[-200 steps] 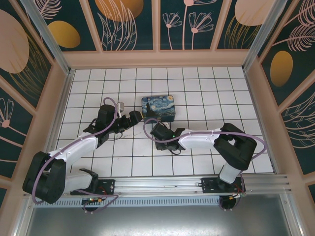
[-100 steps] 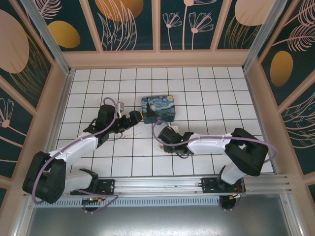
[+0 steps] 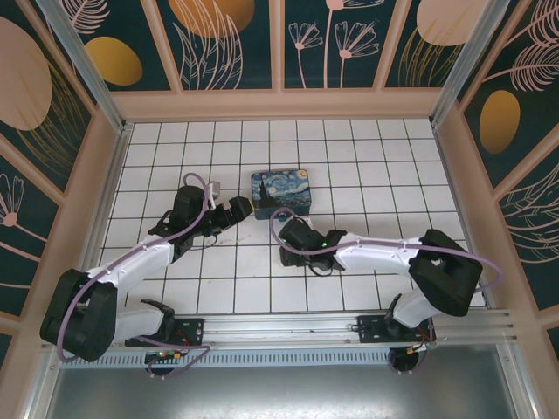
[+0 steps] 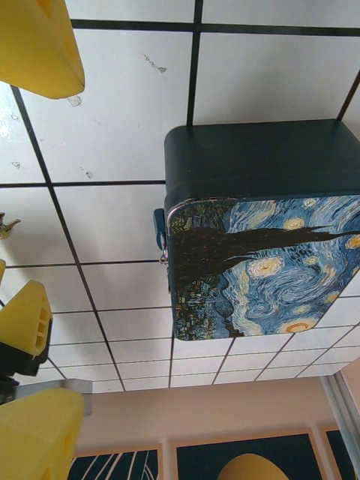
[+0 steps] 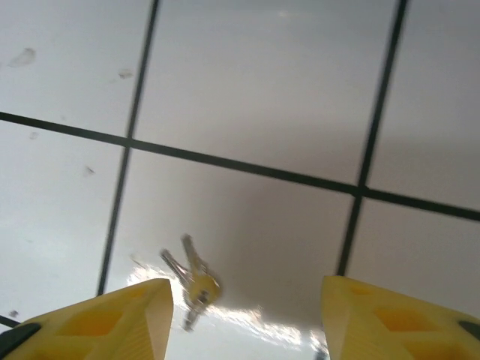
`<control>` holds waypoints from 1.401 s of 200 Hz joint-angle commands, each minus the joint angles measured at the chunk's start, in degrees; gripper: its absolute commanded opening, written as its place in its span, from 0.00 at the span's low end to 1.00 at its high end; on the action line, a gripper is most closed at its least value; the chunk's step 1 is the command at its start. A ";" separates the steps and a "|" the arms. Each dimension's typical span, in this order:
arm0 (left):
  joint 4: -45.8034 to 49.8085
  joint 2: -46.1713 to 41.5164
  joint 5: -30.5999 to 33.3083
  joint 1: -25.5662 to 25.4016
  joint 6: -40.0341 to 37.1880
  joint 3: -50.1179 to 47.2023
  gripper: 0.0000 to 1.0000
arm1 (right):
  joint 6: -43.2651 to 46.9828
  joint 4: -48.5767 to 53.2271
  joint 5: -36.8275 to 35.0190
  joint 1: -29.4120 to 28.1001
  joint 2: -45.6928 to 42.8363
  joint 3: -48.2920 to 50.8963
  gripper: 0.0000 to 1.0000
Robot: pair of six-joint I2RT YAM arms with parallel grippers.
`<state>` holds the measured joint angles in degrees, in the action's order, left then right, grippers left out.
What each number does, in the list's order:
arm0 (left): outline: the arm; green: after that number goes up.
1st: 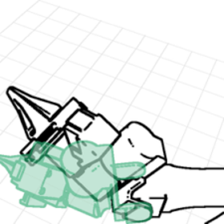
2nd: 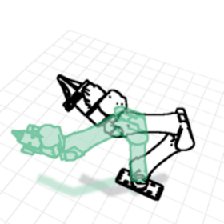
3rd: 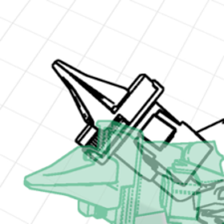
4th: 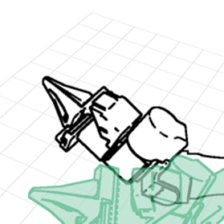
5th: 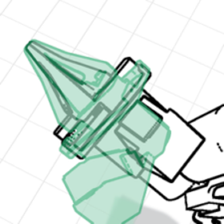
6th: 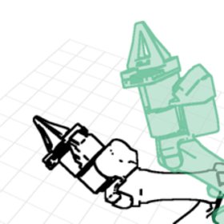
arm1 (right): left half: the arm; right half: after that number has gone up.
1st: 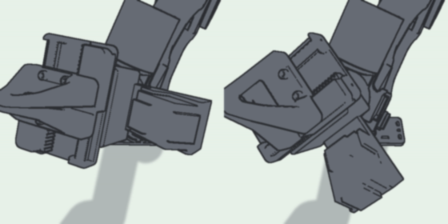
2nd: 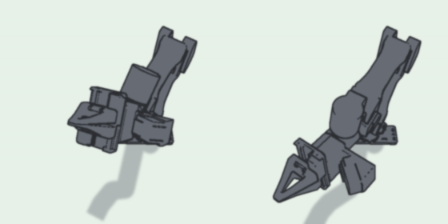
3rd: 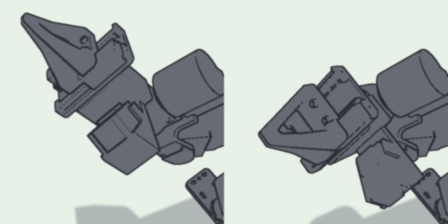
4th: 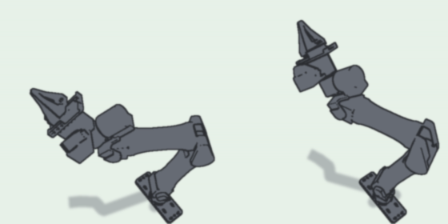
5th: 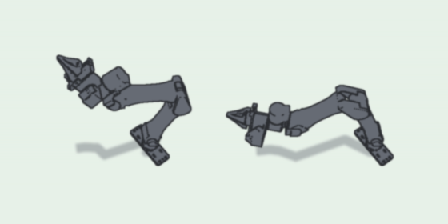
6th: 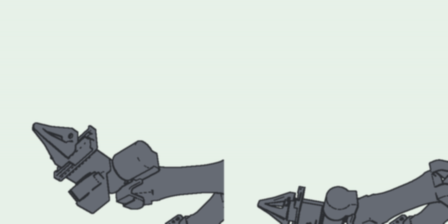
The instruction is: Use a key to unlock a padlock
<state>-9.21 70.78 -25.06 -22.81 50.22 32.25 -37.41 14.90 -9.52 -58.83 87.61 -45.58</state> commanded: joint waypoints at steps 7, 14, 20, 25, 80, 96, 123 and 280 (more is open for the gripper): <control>-1.02 0.32 -0.44 0.22 -0.10 0.27 0.99 | 2.65 0.27 1.01 -0.28 4.30 -3.75 0.57; -1.03 0.23 -0.51 0.23 -0.07 0.38 0.98 | 2.78 0.47 0.76 -0.32 5.11 -4.47 0.57; -0.96 0.21 -0.47 0.23 -0.08 0.35 0.99 | 2.78 0.72 0.52 -0.33 5.72 -4.87 0.57; -0.96 0.15 -0.52 0.22 -0.10 0.40 0.99 | 2.78 0.90 0.31 -0.32 6.12 -5.13 0.57; -0.89 -0.03 -0.56 0.18 -0.27 0.45 0.99 | 2.78 1.98 -1.05 -0.10 8.85 -5.83 0.55; -0.88 -0.03 -0.56 0.22 -0.32 0.36 0.98 | 2.78 1.87 -1.00 -0.01 9.15 -5.53 0.54; -0.85 -0.03 -0.51 0.22 -0.45 0.35 0.99 | 2.69 1.60 -0.77 0.37 9.59 -5.15 0.54; -0.97 0.14 -0.41 0.25 -0.46 0.45 0.99 | 4.71 6.54 -1.60 -0.65 10.33 -3.17 0.51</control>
<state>-9.21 70.78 -25.06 -22.81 50.22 32.25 -33.69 15.90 -9.63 -58.87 96.23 -50.15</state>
